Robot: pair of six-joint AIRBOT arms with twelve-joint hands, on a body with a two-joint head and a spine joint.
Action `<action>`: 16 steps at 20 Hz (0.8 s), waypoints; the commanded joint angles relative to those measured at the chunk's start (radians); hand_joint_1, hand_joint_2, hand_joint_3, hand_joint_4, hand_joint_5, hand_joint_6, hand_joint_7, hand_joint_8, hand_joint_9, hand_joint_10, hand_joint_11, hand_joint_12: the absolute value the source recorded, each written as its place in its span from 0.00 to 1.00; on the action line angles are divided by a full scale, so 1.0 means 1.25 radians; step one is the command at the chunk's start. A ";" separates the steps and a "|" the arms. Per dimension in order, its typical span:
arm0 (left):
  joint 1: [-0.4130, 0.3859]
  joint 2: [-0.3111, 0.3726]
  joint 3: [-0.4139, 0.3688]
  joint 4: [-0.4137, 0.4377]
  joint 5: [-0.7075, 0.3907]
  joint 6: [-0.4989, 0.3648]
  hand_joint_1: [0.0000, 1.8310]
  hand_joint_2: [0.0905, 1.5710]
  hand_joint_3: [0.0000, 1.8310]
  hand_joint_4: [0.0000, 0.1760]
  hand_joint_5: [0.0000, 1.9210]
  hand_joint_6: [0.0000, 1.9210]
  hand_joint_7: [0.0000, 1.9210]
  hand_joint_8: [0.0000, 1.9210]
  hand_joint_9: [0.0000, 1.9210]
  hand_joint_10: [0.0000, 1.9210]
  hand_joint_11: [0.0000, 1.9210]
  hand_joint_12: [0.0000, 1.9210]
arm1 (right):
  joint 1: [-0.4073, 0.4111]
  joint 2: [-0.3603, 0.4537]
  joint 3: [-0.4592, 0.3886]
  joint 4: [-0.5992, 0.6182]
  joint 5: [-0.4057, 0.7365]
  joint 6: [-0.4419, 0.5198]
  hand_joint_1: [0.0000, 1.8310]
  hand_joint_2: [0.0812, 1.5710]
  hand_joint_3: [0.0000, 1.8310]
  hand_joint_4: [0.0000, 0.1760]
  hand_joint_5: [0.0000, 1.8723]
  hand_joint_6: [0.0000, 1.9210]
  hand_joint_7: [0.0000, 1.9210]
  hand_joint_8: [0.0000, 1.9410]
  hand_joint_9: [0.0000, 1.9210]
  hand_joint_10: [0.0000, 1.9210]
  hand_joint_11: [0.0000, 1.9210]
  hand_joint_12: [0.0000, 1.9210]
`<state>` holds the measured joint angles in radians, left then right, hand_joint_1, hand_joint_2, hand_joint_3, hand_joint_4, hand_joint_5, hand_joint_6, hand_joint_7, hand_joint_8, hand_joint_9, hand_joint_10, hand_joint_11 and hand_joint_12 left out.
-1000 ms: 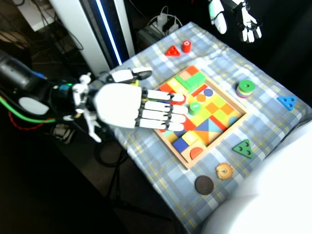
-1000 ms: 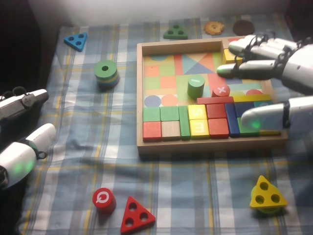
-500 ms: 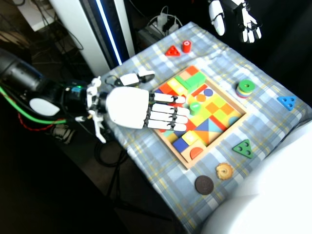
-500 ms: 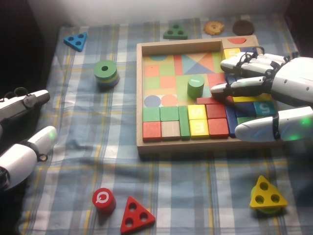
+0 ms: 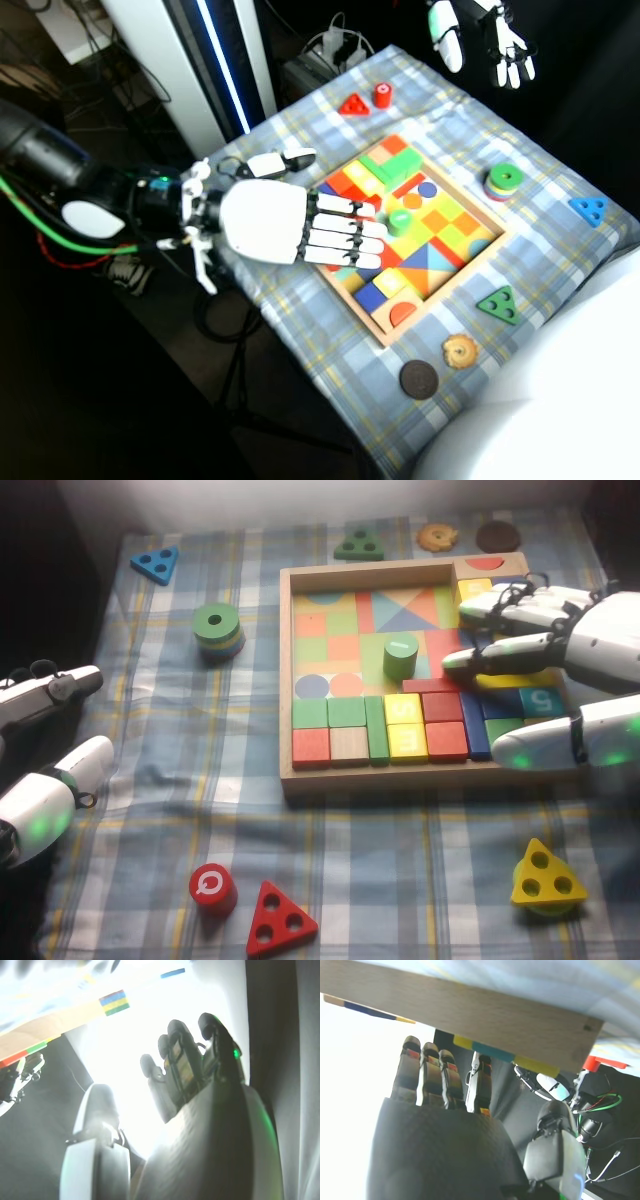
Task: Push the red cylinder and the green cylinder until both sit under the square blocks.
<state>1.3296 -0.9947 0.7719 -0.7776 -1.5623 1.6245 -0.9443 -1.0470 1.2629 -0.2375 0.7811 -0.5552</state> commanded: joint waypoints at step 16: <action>-0.001 -0.003 0.003 0.026 -0.085 -0.010 0.46 0.79 0.00 0.31 0.34 0.00 0.26 0.00 0.22 0.00 0.00 0.19 | 0.007 -0.003 -0.002 0.063 0.103 -0.024 0.00 0.58 0.00 0.54 0.23 0.00 0.00 0.00 0.00 0.00 0.00 0.00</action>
<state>1.3296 -0.9947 0.7719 -0.7795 -1.5562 1.6222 -0.9447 -1.0496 1.2587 -0.1844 0.7944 -0.5846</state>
